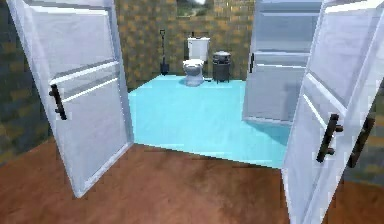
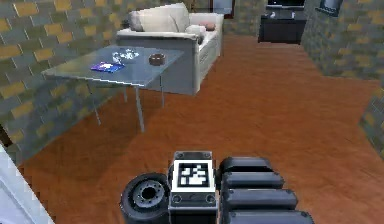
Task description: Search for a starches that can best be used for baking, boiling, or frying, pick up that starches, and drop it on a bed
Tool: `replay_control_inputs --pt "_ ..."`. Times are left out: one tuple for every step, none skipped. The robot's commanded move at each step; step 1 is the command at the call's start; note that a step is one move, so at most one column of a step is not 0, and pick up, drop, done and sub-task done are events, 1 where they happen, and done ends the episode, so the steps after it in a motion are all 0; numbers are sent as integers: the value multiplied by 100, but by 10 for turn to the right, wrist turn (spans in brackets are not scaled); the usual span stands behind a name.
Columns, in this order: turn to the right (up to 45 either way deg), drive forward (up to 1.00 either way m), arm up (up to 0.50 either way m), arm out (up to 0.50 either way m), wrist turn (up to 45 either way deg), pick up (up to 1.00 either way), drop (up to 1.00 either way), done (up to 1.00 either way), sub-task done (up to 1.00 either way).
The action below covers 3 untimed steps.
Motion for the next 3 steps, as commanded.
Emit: replay_control_inputs --pt "0 100 0 0 0 0 0 0 0" --pt "0 100 0 0 0 0 0 0 0" --pt "0 35 0 0 0 0 0 0 0"
